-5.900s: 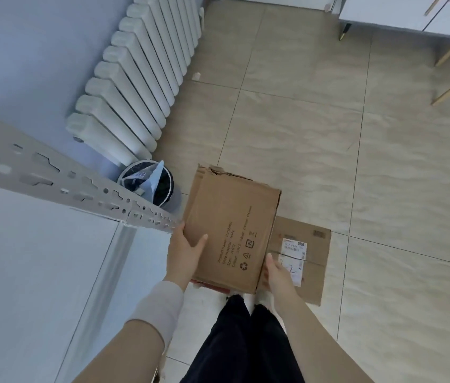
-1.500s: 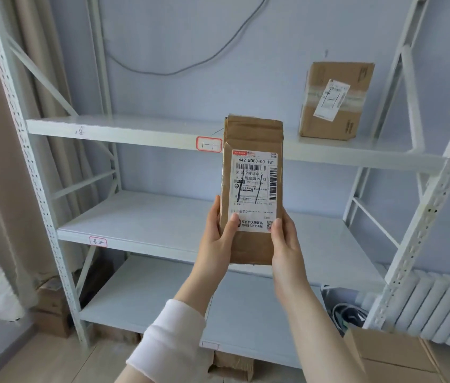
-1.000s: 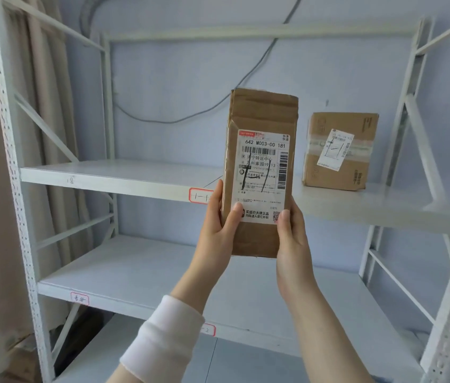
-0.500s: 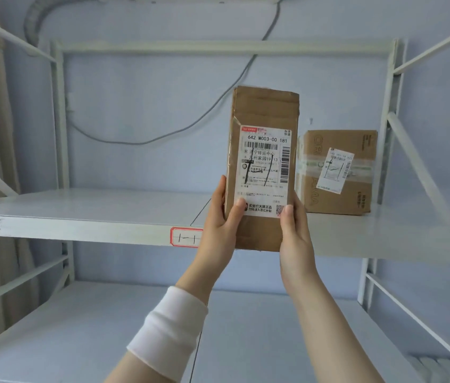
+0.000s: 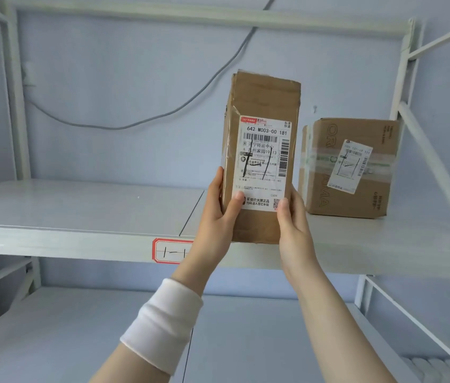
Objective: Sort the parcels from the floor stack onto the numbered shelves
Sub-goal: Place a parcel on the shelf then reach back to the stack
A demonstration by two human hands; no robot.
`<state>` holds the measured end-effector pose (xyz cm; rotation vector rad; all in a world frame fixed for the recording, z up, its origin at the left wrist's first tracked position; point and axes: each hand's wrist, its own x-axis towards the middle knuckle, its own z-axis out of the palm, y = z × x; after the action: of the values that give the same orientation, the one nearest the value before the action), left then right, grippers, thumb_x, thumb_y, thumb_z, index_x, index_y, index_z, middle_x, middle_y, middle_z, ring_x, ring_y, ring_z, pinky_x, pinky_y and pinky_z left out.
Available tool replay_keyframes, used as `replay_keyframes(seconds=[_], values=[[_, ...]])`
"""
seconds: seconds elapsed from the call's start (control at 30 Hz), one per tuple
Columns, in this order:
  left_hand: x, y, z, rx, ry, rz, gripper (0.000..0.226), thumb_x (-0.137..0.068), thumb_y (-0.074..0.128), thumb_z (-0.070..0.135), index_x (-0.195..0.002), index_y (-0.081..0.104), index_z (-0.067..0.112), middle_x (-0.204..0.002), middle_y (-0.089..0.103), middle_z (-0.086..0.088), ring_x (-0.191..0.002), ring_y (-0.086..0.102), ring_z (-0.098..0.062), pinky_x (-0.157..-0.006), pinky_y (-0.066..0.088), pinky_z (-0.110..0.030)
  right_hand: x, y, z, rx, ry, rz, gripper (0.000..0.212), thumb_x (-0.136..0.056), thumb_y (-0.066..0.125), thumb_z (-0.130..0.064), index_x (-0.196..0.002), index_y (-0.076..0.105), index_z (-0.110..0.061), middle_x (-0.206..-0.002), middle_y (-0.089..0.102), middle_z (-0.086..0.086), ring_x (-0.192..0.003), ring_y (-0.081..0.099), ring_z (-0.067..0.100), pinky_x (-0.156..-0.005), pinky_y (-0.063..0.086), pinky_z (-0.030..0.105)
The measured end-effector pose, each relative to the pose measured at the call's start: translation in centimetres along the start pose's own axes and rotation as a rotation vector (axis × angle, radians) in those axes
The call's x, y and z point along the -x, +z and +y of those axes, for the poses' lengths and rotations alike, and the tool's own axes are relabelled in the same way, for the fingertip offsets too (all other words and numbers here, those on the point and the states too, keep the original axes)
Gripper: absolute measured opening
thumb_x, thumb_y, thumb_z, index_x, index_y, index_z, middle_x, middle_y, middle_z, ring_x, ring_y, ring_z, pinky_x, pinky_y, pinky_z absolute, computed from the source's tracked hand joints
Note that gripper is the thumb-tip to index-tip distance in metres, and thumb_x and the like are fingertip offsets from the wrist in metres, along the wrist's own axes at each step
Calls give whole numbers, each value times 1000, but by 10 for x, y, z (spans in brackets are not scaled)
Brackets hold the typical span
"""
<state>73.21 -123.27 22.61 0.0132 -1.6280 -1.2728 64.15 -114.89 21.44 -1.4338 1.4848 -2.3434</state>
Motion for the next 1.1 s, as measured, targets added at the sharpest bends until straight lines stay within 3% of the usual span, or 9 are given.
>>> replay_keyframes(seconds=[0.13, 0.23, 0.4, 0.47, 0.6, 0.67, 0.77, 0.93, 1.1], values=[[-16, -7, -21, -55, -28, 9, 54, -99, 43, 15, -148, 23, 17, -147, 40, 6, -134, 37, -3, -112, 31, -25, -22, -4, 16, 73, 49, -67, 42, -100, 40, -17, -141, 34, -23, -125, 52, -18, -95, 51, -26, -80, 40, -2], [-33, -13, -35, -151, -49, -13, 52, -98, 45, 15, -147, 25, 16, -144, 44, 5, -132, 41, -7, -112, 33, -29, -40, -11, 25, 150, 115, -147, 43, -99, 43, -18, -141, 34, -23, -129, 53, -17, -94, 55, -20, -92, 44, 7], [-62, -23, -47, -264, -132, -84, 50, -96, 49, 11, -142, 31, 14, -122, 55, 7, -112, 53, -6, -87, 44, -6, -76, -18, 35, 281, 258, -281, 41, -98, 45, -14, -139, 42, -20, -134, 53, -10, -111, 57, 2, -106, 41, 30], [-78, -28, -51, -334, -174, -121, 47, -95, 52, 11, -139, 34, 12, -119, 55, 6, -109, 53, -7, -87, 45, -12, -92, -18, 38, 333, 287, -297, 34, -97, 47, -10, -130, 48, -18, -132, 55, -7, -119, 55, 12, -106, 42, 37], [-117, -37, -67, -541, -264, -219, 35, -93, 55, 18, -127, 46, 11, -125, 59, -1, -113, 56, -20, -100, 44, -35, -119, -12, 45, 395, 360, -282, 28, -96, 48, -6, -120, 49, -19, -127, 56, -3, -116, 57, 23, -104, 42, 48], [-135, -38, -75, -611, -314, -250, 34, -93, 56, 20, -124, 47, 9, -123, 60, -5, -112, 57, -25, -95, 46, -35, -132, -10, 53, 390, 413, -265, 24, -96, 48, -4, -116, 49, -17, -128, 57, 3, -117, 56, 27, -104, 43, 47], [-155, -37, -86, -612, -368, -258, 39, -92, 57, 20, -126, 43, 8, -124, 59, -7, -112, 57, -30, -86, 46, -33, -151, -9, 64, 387, 474, -247, 33, -95, 50, -3, -127, 45, -6, -133, 55, 8, -120, 54, 26, -96, 46, 39], [-177, -36, -107, -620, -412, -251, 47, -91, 58, 20, -131, 36, 7, -125, 57, -10, -106, 58, -30, -90, 48, -40, -172, -10, 86, 372, 522, -227, 38, -95, 49, -4, -132, 42, -6, -136, 53, 8, -122, 53, 25, -92, 46, 36], [-190, -35, -117, -611, -434, -263, 43, -92, 56, 19, -128, 37, 6, -123, 57, -11, -103, 58, -31, -84, 49, -41, -187, -9, 100, 418, 521, -227, 39, -96, 49, -5, -133, 42, -7, -138, 51, 6, -123, 52, 24, -92, 46, 36]])
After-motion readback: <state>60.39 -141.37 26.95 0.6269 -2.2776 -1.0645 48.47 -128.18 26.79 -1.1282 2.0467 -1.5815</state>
